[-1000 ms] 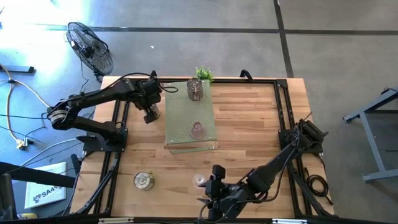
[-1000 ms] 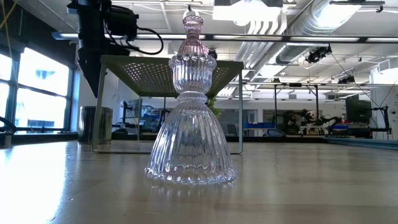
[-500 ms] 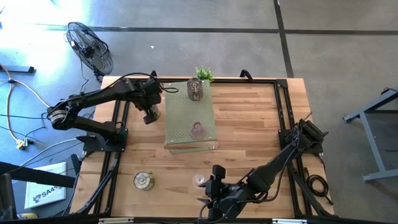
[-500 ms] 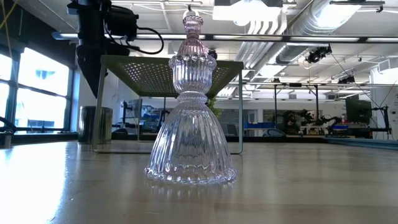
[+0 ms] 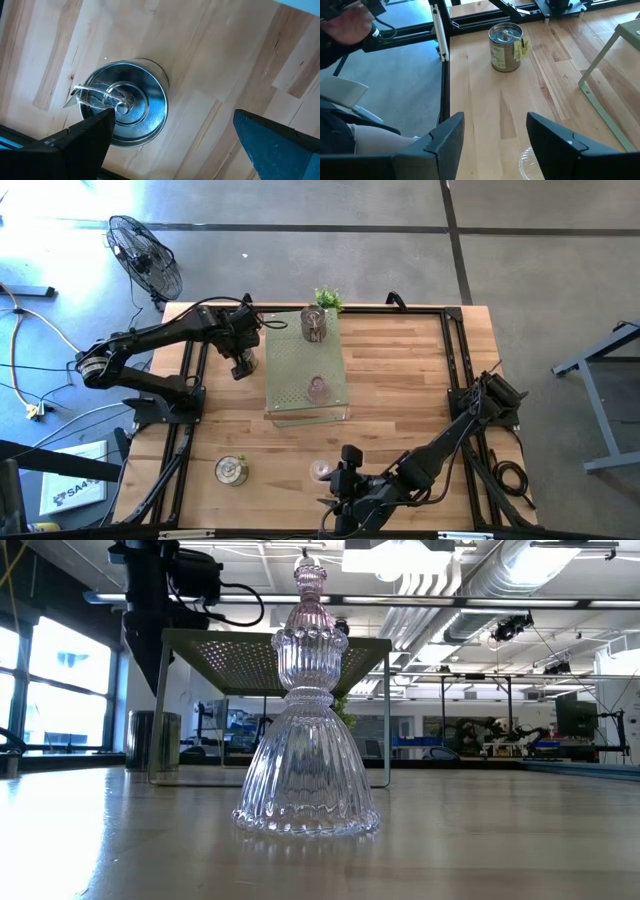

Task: Pick & Place candle stick holders
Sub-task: Put the top brown scented candle on the shelf

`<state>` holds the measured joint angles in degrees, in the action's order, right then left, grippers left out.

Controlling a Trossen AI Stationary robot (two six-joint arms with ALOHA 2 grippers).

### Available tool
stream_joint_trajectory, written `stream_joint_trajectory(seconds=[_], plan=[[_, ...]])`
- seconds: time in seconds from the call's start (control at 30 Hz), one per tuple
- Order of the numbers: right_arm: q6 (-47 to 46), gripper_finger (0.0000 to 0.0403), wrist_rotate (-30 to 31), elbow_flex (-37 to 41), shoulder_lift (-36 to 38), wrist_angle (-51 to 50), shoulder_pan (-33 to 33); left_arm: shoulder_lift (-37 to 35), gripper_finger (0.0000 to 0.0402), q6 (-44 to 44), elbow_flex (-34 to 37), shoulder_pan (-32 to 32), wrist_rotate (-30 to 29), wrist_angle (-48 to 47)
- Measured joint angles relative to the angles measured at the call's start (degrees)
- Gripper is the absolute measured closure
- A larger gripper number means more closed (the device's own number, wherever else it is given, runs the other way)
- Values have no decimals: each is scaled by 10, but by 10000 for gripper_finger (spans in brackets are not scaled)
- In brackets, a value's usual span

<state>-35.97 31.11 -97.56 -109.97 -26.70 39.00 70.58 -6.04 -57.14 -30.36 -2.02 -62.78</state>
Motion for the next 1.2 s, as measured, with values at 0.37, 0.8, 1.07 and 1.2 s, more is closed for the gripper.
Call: stream_joint_trajectory(seconds=[0.37,0.8,1.07,1.2], plan=[[3,194,0,0,0,0,0,0,2,3,0,0,-21,9],[1,194,0,0,0,0,0,0,2,18,0,0,-29,8],[0,194,0,0,0,0,0,0,2,18,0,0,-44,15],[1,194,0,0,0,0,0,0,2,18,0,0,-45,18]])
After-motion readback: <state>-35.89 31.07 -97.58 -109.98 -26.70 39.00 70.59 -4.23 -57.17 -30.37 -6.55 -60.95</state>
